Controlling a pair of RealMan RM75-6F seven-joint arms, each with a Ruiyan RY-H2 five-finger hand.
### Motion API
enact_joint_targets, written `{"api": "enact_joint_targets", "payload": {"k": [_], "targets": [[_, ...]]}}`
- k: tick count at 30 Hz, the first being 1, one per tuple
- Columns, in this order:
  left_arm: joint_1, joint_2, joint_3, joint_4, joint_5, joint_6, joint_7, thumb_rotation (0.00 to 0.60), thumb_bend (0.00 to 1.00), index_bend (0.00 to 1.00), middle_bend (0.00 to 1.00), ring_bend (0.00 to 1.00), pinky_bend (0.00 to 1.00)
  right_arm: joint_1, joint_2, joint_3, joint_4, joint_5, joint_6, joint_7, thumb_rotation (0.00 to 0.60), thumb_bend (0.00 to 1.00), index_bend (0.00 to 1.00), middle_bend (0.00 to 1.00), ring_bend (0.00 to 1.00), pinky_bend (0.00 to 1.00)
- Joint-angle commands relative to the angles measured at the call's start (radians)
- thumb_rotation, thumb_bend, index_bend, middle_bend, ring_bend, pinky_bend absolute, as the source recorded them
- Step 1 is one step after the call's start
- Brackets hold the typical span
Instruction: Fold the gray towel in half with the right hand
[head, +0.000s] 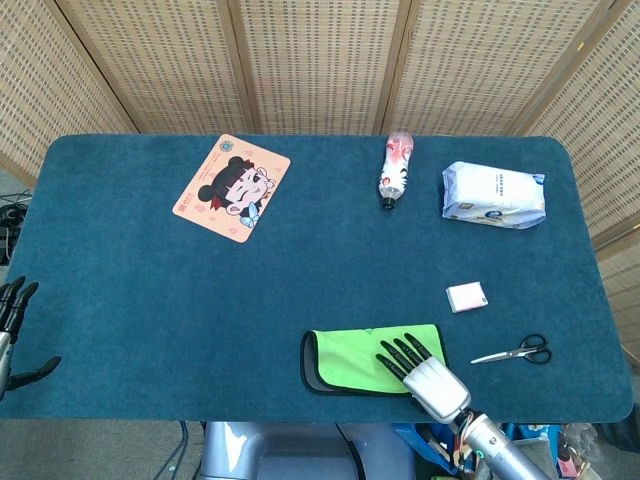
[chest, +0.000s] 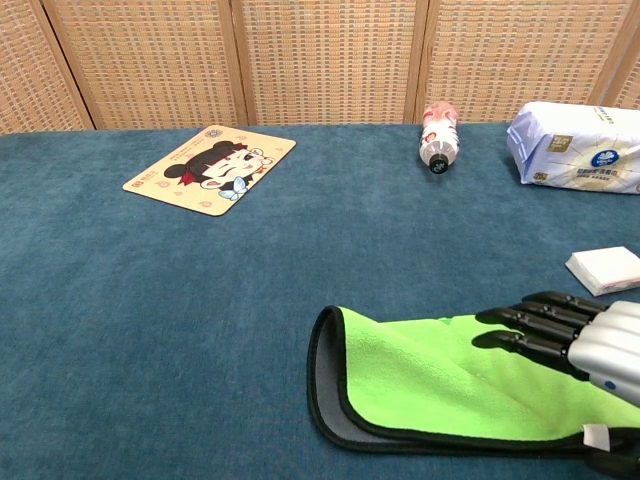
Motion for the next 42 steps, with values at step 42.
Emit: {"api": "enact_joint_targets", "payload": {"k": [42], "targets": [[-0.008, -0.006, -0.013, 0.010, -0.034, -0.022, 0.006, 0.600, 0.17, 0.00, 0.00, 0.00, 0.00, 0.112, -0.254, 0.177, -0.022, 0.183, -0.209, -0.178, 0.600, 0.30, 0.41, 0.00, 0.00, 0.00]]}}
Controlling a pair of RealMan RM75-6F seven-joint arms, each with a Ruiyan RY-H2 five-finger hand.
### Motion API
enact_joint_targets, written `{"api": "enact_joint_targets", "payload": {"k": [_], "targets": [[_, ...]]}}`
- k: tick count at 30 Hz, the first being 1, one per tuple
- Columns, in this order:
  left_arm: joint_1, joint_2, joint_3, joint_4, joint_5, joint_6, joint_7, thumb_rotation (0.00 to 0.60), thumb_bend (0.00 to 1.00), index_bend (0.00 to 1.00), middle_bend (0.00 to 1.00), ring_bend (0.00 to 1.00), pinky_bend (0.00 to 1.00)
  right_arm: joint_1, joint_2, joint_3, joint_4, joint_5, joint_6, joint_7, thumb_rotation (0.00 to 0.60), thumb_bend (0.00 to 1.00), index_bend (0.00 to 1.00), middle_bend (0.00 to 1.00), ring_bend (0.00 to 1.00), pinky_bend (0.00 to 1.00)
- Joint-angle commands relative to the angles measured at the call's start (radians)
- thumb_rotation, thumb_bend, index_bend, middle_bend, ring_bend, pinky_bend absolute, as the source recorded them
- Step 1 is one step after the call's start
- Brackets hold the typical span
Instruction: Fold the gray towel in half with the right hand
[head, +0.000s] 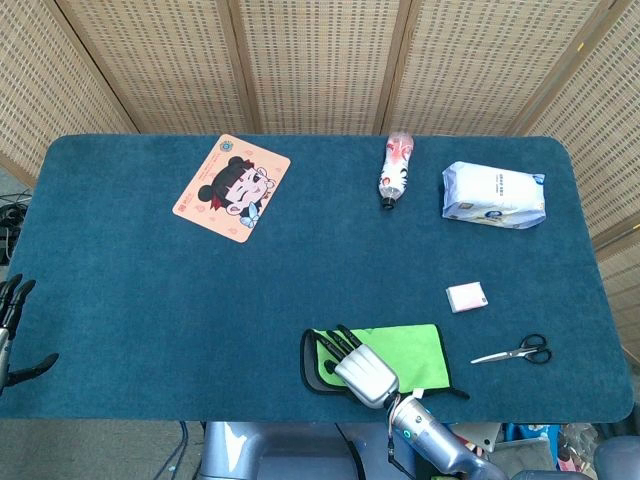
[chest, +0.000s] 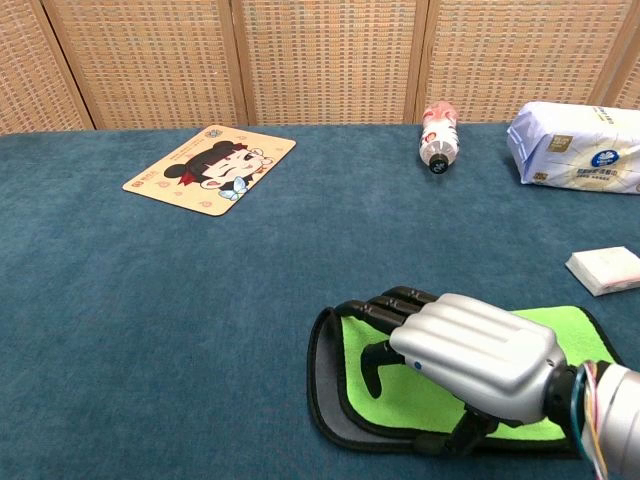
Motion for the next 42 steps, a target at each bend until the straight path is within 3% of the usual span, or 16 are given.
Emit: {"api": "enact_joint_targets", "payload": {"k": [1, 27, 42], "targets": [[0.000, 0.000, 0.000, -0.001, 0.000, -0.001, 0.000, 0.600, 0.17, 0.00, 0.00, 0.00, 0.00, 0.001, -0.001, -0.002, 0.001, 0.000, 0.002, -0.001, 0.600, 0.30, 0.41, 0.00, 0.00, 0.00], [0.000, 0.001, -0.001, 0.001, -0.002, -0.001, -0.004, 0.600, 0.17, 0.00, 0.00, 0.00, 0.00, 0.004, -0.028, -0.037, 0.061, -0.033, 0.023, -0.012, 0.600, 0.42, 0.49, 0.00, 0.00, 0.00], [0.000, 0.001, -0.001, 0.001, -0.001, 0.000, -0.004, 0.600, 0.17, 0.00, 0.00, 0.00, 0.00, 0.003, -0.021, -0.050, 0.049, -0.051, 0.034, 0.012, 0.600, 0.44, 0.55, 0.00, 0.00, 0.00]]}}
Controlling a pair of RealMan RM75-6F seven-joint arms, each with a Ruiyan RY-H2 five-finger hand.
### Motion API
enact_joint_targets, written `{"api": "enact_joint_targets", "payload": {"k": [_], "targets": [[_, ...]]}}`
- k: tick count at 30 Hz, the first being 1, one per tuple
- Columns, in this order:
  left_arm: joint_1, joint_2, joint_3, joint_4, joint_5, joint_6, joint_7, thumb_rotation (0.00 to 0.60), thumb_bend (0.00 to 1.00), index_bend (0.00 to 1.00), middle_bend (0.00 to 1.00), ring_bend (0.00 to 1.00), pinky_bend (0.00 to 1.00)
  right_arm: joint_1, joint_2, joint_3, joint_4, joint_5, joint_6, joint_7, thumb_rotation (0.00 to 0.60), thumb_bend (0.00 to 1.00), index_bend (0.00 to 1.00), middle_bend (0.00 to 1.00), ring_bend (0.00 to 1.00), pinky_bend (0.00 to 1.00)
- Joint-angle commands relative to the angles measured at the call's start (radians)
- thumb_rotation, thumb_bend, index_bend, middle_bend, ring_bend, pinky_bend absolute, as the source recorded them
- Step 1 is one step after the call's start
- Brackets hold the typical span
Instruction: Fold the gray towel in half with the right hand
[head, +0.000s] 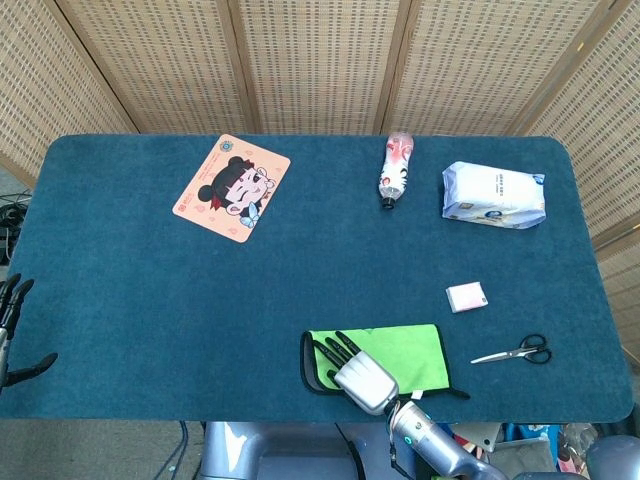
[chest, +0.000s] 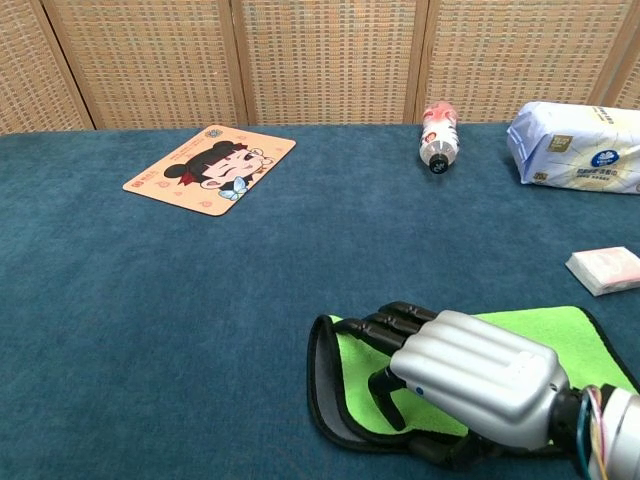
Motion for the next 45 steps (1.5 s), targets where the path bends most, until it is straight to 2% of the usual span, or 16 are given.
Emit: {"api": "enact_joint_targets", "payload": {"k": [1, 17, 19, 22, 24, 26, 31, 38, 45], "targets": [[0.000, 0.000, 0.000, 0.000, 0.000, 0.000, 0.001, 0.600, 0.17, 0.00, 0.00, 0.00, 0.00, 0.000, 0.002, 0.001, -0.006, -0.003, 0.003, 0.008, 0.600, 0.44, 0.55, 0.00, 0.00, 0.00], [0.001, 0.001, 0.000, -0.001, -0.002, 0.001, 0.000, 0.600, 0.17, 0.00, 0.00, 0.00, 0.00, 0.003, 0.012, -0.025, -0.043, -0.031, -0.005, 0.002, 0.600, 0.44, 0.54, 0.00, 0.00, 0.00], [0.001, 0.002, -0.001, -0.001, -0.001, 0.001, -0.002, 0.600, 0.17, 0.00, 0.00, 0.00, 0.00, 0.003, 0.013, -0.024, -0.043, -0.029, -0.006, 0.000, 0.600, 0.42, 0.45, 0.00, 0.00, 0.00], [0.000, 0.003, -0.001, -0.001, -0.002, 0.000, -0.004, 0.600, 0.17, 0.00, 0.00, 0.00, 0.00, 0.007, 0.023, -0.028, -0.053, -0.033, -0.011, 0.006, 0.600, 0.21, 0.09, 0.00, 0.00, 0.00], [0.000, 0.003, -0.001, -0.001, -0.002, 0.000, -0.005, 0.600, 0.17, 0.00, 0.00, 0.00, 0.00, 0.009, 0.034, -0.033, -0.067, -0.038, -0.013, 0.022, 0.600, 0.12, 0.00, 0.00, 0.00, 0.00], [0.000, 0.002, -0.001, -0.001, -0.002, 0.000, -0.004, 0.600, 0.17, 0.00, 0.00, 0.00, 0.00, 0.010, 0.045, -0.033, -0.081, -0.044, -0.011, 0.034, 0.600, 0.09, 0.00, 0.00, 0.00, 0.00], [0.001, 0.002, -0.001, -0.002, 0.000, 0.003, -0.003, 0.600, 0.17, 0.00, 0.00, 0.00, 0.00, 0.013, 0.076, -0.020, -0.115, -0.062, 0.016, 0.051, 0.600, 0.09, 0.00, 0.00, 0.00, 0.00], [0.002, 0.002, -0.001, -0.002, 0.001, 0.005, -0.005, 0.600, 0.17, 0.00, 0.00, 0.00, 0.00, 0.015, 0.198, 0.034, -0.176, -0.091, 0.099, 0.087, 0.600, 0.10, 0.00, 0.00, 0.00, 0.00], [0.001, -0.004, 0.004, 0.000, 0.008, 0.003, 0.006, 0.600, 0.17, 0.00, 0.00, 0.00, 0.00, -0.018, 0.323, 0.080, -0.072, -0.093, 0.218, 0.209, 0.600, 0.10, 0.00, 0.00, 0.00, 0.00]]}}
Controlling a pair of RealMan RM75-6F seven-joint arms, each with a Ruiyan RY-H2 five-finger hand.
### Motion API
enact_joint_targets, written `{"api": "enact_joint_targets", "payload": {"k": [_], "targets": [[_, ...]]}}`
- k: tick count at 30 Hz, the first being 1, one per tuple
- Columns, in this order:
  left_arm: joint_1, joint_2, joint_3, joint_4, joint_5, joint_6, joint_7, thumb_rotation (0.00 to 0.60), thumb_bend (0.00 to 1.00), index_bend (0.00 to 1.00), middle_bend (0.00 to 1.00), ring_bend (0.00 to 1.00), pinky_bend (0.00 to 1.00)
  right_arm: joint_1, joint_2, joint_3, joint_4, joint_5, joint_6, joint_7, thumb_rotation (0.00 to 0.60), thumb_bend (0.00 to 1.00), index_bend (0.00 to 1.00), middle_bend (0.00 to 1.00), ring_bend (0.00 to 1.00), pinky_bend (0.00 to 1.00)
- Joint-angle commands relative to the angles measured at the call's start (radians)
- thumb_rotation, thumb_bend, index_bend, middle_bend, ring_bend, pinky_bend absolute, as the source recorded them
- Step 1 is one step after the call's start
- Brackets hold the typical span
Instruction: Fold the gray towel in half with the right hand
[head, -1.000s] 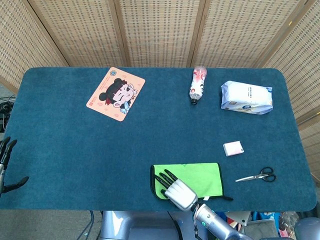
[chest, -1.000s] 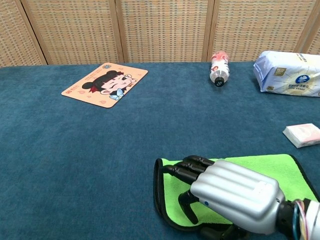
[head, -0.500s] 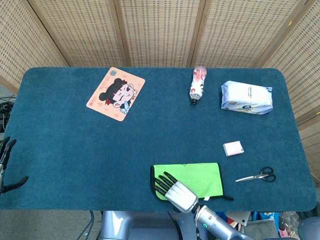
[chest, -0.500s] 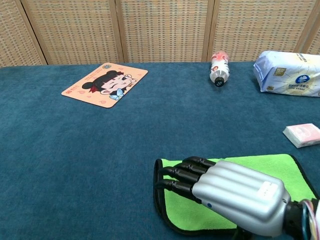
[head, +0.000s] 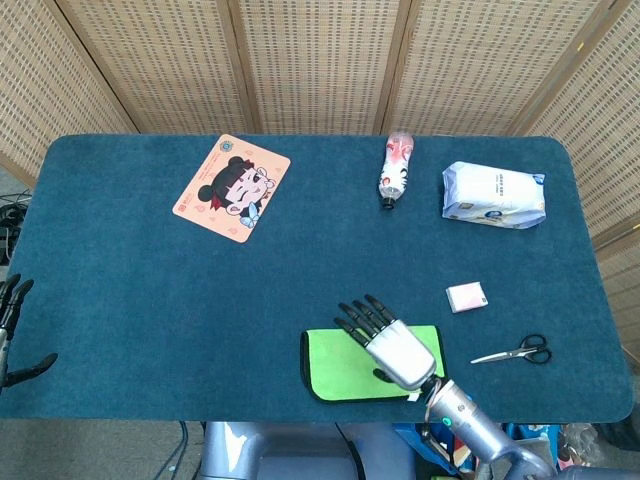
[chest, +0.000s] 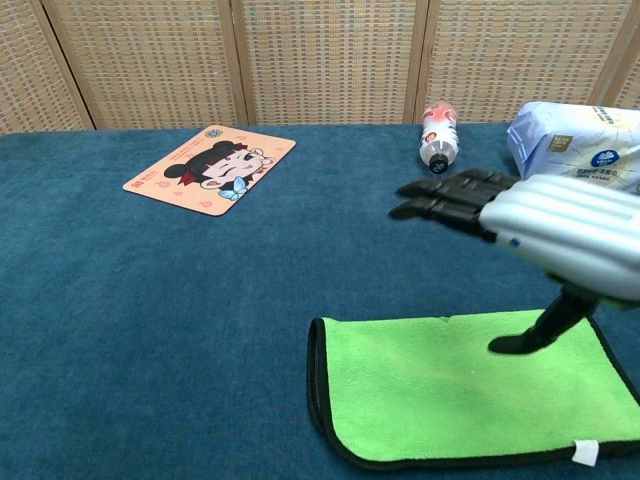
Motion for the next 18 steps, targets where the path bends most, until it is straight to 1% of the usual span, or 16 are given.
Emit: {"api": "enact_joint_targets", "payload": {"k": [1, 5, 7, 9, 12, 15, 18], "targets": [[-0.002, -0.005, 0.003, 0.001, 0.006, -0.002, 0.010, 0.600, 0.17, 0.00, 0.00, 0.00, 0.00, -0.032, 0.061, 0.027, 0.075, 0.009, 0.071, 0.092, 0.600, 0.10, 0.00, 0.00, 0.00, 0.00], [-0.004, -0.014, 0.006, 0.003, 0.008, -0.007, 0.026, 0.600, 0.17, 0.00, 0.00, 0.00, 0.00, -0.085, 0.101, 0.037, 0.139, 0.031, 0.159, 0.189, 0.600, 0.10, 0.00, 0.00, 0.00, 0.00], [-0.005, -0.018, 0.007, 0.004, 0.007, -0.010, 0.033, 0.600, 0.17, 0.00, 0.00, 0.00, 0.00, -0.125, 0.120, 0.035, 0.156, 0.052, 0.206, 0.229, 0.600, 0.08, 0.00, 0.00, 0.00, 0.00], [-0.005, -0.021, 0.007, 0.005, 0.006, -0.011, 0.037, 0.600, 0.17, 0.00, 0.00, 0.00, 0.00, -0.156, 0.138, 0.028, 0.159, 0.066, 0.235, 0.238, 0.600, 0.04, 0.00, 0.00, 0.00, 0.00], [-0.006, -0.027, 0.009, 0.007, 0.007, -0.013, 0.047, 0.600, 0.17, 0.00, 0.00, 0.00, 0.00, -0.208, 0.161, 0.016, 0.148, 0.080, 0.287, 0.238, 0.600, 0.01, 0.00, 0.00, 0.00, 0.00], [-0.006, -0.034, 0.011, 0.009, 0.006, -0.016, 0.058, 0.600, 0.17, 0.00, 0.00, 0.00, 0.00, -0.272, 0.178, 0.005, 0.105, 0.106, 0.348, 0.273, 0.600, 0.00, 0.00, 0.00, 0.00, 0.00], [-0.002, -0.035, 0.014, 0.007, 0.009, -0.010, 0.063, 0.600, 0.17, 0.00, 0.00, 0.00, 0.00, -0.318, 0.187, -0.003, 0.074, 0.109, 0.400, 0.299, 0.600, 0.00, 0.00, 0.00, 0.00, 0.00]]}}
